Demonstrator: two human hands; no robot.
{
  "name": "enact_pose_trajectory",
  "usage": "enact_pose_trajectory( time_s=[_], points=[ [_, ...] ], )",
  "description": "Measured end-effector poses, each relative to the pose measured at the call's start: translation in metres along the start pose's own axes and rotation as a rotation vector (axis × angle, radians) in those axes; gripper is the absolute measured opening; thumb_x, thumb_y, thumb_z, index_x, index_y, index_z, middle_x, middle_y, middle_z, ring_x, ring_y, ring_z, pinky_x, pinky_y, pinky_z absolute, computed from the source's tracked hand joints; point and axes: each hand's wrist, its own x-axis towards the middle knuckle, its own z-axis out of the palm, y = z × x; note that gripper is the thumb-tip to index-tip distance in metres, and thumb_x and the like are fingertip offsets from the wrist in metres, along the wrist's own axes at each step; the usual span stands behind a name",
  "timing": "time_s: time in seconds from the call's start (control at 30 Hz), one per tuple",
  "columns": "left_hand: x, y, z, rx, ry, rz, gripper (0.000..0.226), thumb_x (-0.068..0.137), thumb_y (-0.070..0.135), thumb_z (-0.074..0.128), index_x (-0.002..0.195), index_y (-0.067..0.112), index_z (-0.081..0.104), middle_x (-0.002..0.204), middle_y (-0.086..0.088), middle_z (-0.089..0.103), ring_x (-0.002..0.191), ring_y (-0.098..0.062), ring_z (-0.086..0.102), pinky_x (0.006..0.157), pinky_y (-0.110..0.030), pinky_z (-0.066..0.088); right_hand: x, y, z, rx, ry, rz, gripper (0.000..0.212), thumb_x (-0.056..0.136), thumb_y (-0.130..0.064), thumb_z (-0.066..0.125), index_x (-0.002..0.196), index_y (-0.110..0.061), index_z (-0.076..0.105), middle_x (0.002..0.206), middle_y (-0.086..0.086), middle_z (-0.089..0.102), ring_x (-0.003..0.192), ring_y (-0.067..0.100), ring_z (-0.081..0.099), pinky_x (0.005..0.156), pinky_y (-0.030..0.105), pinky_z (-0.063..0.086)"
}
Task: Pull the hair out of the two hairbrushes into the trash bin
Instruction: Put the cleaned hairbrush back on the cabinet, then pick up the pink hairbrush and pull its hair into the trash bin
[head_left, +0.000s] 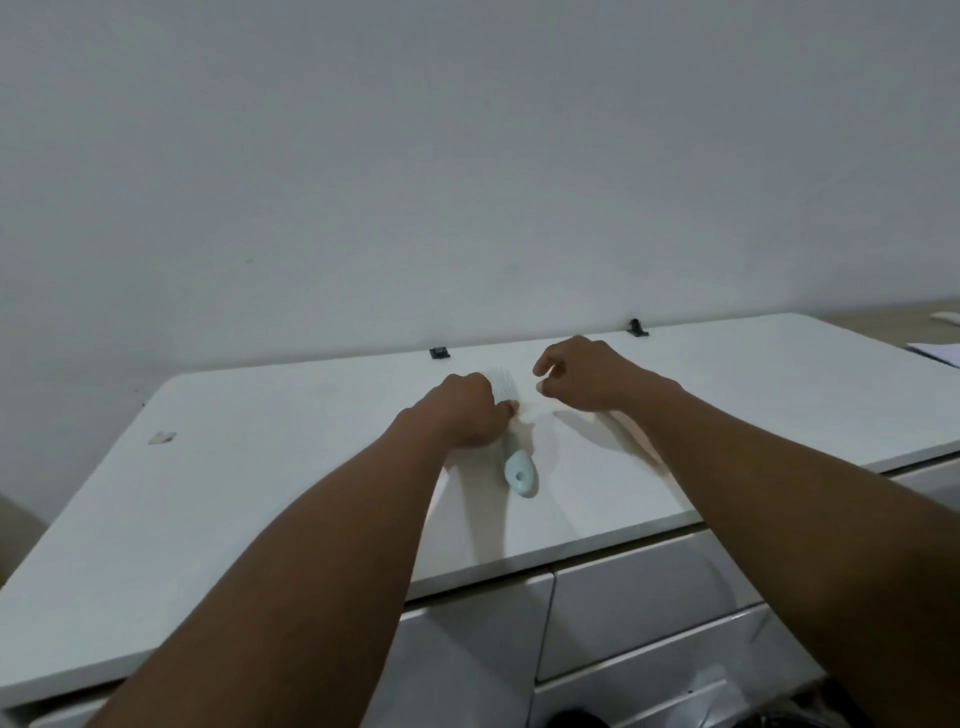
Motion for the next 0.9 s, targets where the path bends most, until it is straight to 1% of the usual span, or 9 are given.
enact_pose_trajectory(
  time_s=[0.13, 0.27, 0.33, 0.4, 0.53, 0.67, 0.77, 0.83, 0.9],
  points=[
    [-0.006, 0.018, -0.003, -0.027, 0.052, 0.039, 0.054, 0.095, 0.048, 0.052, 0.106, -0.005, 0.061, 0.112, -0.023, 0.065, 0.102, -0.037, 0.063, 0.072, -0.036, 0.044, -0.022, 0.019, -0.025, 0.012, 0.041, 0.016, 0.025, 0.088, -0.025, 0.067, 0.112, -0.018, 0.073, 0.115, -0.001, 0.069, 0.098, 0.018, 0.063, 0.085, 0.025, 0.047],
    [-0.013, 0.056, 0.001, 0.012, 0.077, 0.112, 0.038, 0.094, 0.045, 0.052, 0.091, 0.008, 0.057, 0.102, -0.015, 0.062, 0.095, -0.033, 0.062, 0.071, -0.034, 0.045, -0.047, 0.047, -0.051, -0.029, 0.091, 0.074, 0.024, 0.09, -0.026, 0.069, 0.112, -0.019, 0.074, 0.116, 0.004, 0.068, 0.098, 0.021, 0.063, 0.076, 0.024, 0.045],
    [-0.016, 0.078, 0.006, 0.028, 0.071, 0.148, 0.03, 0.093, 0.041, 0.052, 0.087, 0.012, 0.052, 0.1, -0.011, 0.061, 0.088, -0.029, 0.058, 0.07, -0.033, 0.044, -0.059, 0.061, -0.062, -0.039, 0.113, 0.103, 0.023, 0.091, -0.027, 0.068, 0.112, -0.019, 0.073, 0.115, 0.004, 0.066, 0.104, 0.022, 0.062, 0.082, 0.026, 0.045],
    [-0.015, 0.097, 0.012, 0.021, 0.054, 0.176, 0.028, 0.09, 0.038, 0.053, 0.094, 0.01, 0.057, 0.107, -0.008, 0.063, 0.089, -0.025, 0.057, 0.073, -0.032, 0.046, -0.069, 0.077, -0.07, -0.037, 0.13, 0.141, 0.022, 0.092, -0.029, 0.068, 0.11, -0.019, 0.074, 0.115, 0.004, 0.066, 0.105, 0.022, 0.061, 0.088, 0.028, 0.045],
    [-0.01, 0.125, 0.029, -0.02, 0.071, 0.161, 0.056, 0.08, 0.042, 0.051, 0.132, 0.025, 0.061, 0.138, -0.002, 0.056, 0.116, -0.026, 0.06, 0.092, -0.036, 0.05, -0.079, 0.106, -0.079, -0.018, 0.147, 0.193, 0.019, 0.091, -0.029, 0.068, 0.106, -0.02, 0.075, 0.114, 0.004, 0.067, 0.1, 0.02, 0.061, 0.085, 0.029, 0.046],
    [0.008, 0.142, 0.052, 0.05, 0.23, 0.034, 0.053, 0.087, 0.059, 0.049, 0.124, 0.025, 0.065, 0.13, -0.004, 0.059, 0.112, -0.029, 0.062, 0.079, -0.035, 0.043, -0.078, 0.128, -0.08, -0.002, 0.141, 0.231, 0.015, 0.09, -0.03, 0.068, 0.101, -0.022, 0.075, 0.112, 0.003, 0.068, 0.099, 0.02, 0.064, 0.084, 0.03, 0.048],
    [0.019, 0.151, 0.064, 0.063, 0.182, -0.012, 0.062, 0.083, 0.068, 0.051, 0.126, 0.024, 0.062, 0.127, -0.001, 0.061, 0.112, -0.026, 0.062, 0.076, -0.034, 0.039, -0.073, 0.144, -0.076, -0.002, 0.113, 0.251, 0.018, 0.091, -0.03, 0.068, 0.105, -0.02, 0.075, 0.113, 0.002, 0.066, 0.1, 0.02, 0.063, 0.086, 0.029, 0.046],
    [0.021, 0.154, 0.067, 0.076, 0.123, -0.024, 0.055, 0.084, 0.062, 0.058, 0.122, 0.023, 0.061, 0.117, -0.001, 0.062, 0.108, -0.026, 0.062, 0.075, -0.034, 0.039, -0.069, 0.151, -0.074, 0.003, 0.102, 0.259, 0.019, 0.091, -0.028, 0.068, 0.106, -0.019, 0.075, 0.111, 0.001, 0.066, 0.095, 0.017, 0.063, 0.085, 0.028, 0.045],
    [0.023, 0.153, 0.069, 0.076, 0.108, -0.033, 0.037, 0.084, 0.049, 0.061, 0.109, 0.021, 0.061, 0.093, 0.001, 0.056, 0.093, -0.025, 0.058, 0.073, -0.034, 0.038, -0.065, 0.156, -0.071, 0.011, 0.096, 0.266, 0.019, 0.092, -0.027, 0.067, 0.107, -0.018, 0.075, 0.108, 0.0, 0.067, 0.089, 0.014, 0.062, 0.083, 0.027, 0.044]
  ],
)
